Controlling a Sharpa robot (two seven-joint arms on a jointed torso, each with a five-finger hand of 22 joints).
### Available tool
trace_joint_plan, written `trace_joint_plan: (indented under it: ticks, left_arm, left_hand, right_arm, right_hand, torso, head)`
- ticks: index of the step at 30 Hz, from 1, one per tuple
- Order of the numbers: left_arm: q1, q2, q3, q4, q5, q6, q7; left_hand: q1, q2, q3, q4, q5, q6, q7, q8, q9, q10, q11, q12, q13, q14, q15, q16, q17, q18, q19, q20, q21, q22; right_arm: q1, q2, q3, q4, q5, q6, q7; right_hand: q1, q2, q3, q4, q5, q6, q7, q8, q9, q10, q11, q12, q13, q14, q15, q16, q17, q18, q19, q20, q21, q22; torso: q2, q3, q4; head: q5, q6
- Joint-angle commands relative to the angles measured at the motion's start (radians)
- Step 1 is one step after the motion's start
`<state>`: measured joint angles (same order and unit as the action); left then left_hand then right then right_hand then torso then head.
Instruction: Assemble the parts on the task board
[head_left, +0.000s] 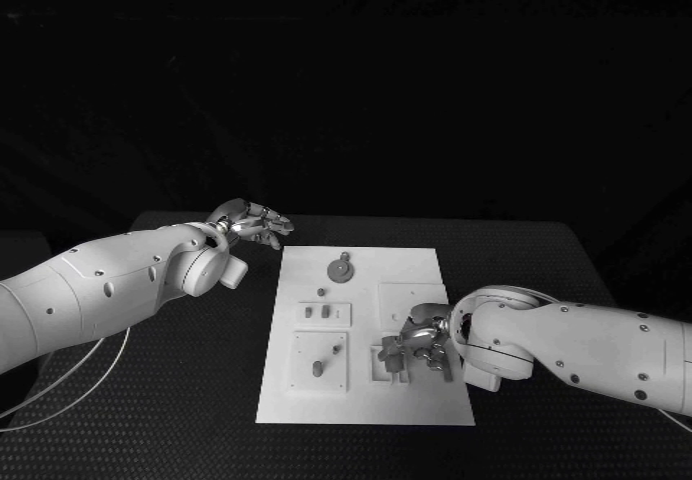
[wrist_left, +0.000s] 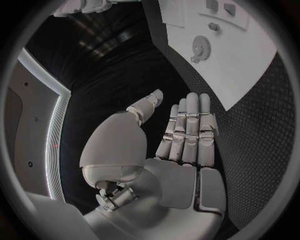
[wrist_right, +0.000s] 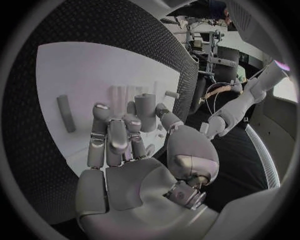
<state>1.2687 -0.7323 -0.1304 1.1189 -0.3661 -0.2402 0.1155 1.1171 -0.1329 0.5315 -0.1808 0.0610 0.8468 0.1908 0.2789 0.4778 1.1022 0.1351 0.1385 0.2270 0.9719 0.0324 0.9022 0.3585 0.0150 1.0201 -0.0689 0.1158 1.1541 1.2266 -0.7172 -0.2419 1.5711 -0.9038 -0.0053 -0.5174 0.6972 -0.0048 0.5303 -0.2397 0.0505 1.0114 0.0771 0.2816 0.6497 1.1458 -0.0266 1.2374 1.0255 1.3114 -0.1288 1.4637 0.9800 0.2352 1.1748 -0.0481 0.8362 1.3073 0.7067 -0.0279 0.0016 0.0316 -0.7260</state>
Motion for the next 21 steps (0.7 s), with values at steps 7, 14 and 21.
trace_joint_plan:
  ticks: [7,14,21]
  left_arm:
    - [0.001,0.001,0.001,0.003,0.004,0.014,0.007]
    - [0.001,0.0,0.001,0.004,0.004,0.014,0.006]
    - [0.001,0.0,0.001,0.004,0.004,0.013,0.006]
  left_hand:
    - [-0.005,0.001,0.0,0.005,-0.002,-0.003,-0.003,0.007,-0.001,-0.003,-0.002,0.005,-0.002,0.005,-0.001,-0.004,0.001,0.005,0.009,0.001,-0.004,0.001]
    - [-0.006,0.0,0.0,0.005,-0.002,-0.003,-0.003,0.007,-0.001,-0.003,-0.002,0.005,-0.002,0.005,-0.001,-0.004,0.002,0.005,0.009,0.001,-0.005,0.001]
    - [-0.006,0.0,-0.001,0.006,-0.002,-0.003,-0.003,0.007,-0.001,-0.004,-0.002,0.006,-0.002,0.005,-0.001,-0.004,0.002,0.005,0.009,0.001,-0.005,0.002]
  right_arm:
    - [-0.012,0.021,-0.001,-0.026,0.003,0.033,-0.016]
    - [-0.017,0.025,-0.002,-0.028,0.002,0.042,-0.018]
    - [-0.017,0.024,-0.002,-0.025,0.002,0.054,-0.02]
  right_hand:
    - [-0.021,-0.006,0.008,0.005,-0.003,0.011,0.005,-0.004,0.0,0.006,-0.003,-0.005,0.0,-0.002,-0.007,-0.003,-0.002,0.027,0.003,0.001,0.003,0.015]
    - [-0.027,-0.011,0.011,0.008,-0.003,0.01,0.005,-0.006,0.0,0.006,-0.003,-0.006,0.001,-0.004,-0.007,-0.003,-0.005,0.027,0.003,0.001,0.003,0.015]
    - [-0.032,-0.015,0.013,0.01,-0.003,0.01,0.005,-0.007,0.0,0.005,-0.003,-0.006,0.001,-0.004,-0.007,-0.003,-0.007,0.027,0.003,0.001,0.002,0.015]
  torso:
    - [0.0,0.0004,-0.001]
    - [0.0,0.0007,-0.0018]
    - [0.0,0.001,-0.0013]
  head:
    - [0.007,-0.007]
    - [0.009,-0.011]
    - [0.011,-0.012]
